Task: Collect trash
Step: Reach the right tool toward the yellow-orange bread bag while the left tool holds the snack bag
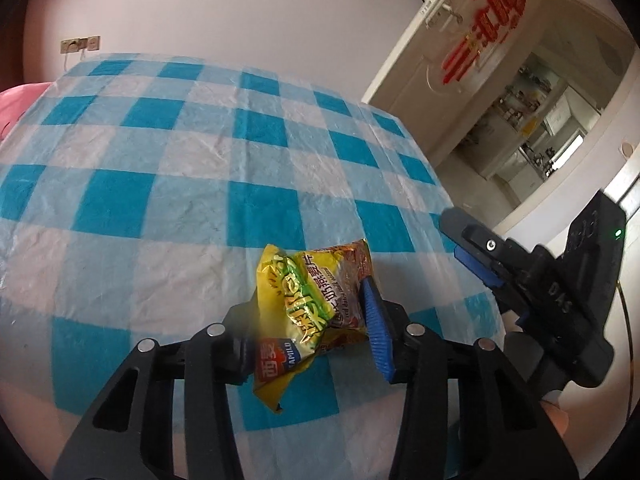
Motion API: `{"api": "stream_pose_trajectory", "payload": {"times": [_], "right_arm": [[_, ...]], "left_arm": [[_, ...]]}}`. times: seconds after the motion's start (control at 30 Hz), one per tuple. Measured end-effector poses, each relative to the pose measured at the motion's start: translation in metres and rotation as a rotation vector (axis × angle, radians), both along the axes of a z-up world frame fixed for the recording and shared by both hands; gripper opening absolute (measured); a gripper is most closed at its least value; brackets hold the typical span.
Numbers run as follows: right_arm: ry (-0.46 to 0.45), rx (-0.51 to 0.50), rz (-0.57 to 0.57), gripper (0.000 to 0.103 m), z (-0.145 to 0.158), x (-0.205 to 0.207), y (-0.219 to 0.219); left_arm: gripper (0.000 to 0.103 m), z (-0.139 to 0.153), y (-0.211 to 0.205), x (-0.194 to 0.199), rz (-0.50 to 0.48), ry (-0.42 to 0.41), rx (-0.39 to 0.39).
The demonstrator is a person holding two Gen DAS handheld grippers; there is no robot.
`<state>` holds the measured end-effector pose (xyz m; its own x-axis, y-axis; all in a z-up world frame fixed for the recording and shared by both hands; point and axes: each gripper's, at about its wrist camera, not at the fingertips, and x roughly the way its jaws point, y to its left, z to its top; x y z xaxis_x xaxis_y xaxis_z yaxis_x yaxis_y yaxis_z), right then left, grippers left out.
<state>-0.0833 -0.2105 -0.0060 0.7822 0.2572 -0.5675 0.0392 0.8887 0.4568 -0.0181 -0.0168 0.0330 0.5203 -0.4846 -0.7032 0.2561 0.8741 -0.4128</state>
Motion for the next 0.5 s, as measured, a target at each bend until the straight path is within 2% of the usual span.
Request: {"api": "stream_pose_trajectory", "payload": {"times": [0.27,0.4,0.5], "right_arm": [[0.044,-0.034,0.114,0.095,-0.007,0.004,0.025],[0.061,-0.062,0.177,0.095,-0.011,0.006,0.043],[0.054,-0.095,0.191,0.095,-0.010,0.004,0.050]], "left_arm": [[0.045,0.009,0.046,-0.010,0.109,-0.008,-0.032],[0.045,0.010,0.063,-0.011,0.122,0.022,-0.115],[0.045,0.013,0.070,-0.012,0.138,0.023,-0.127]]}}
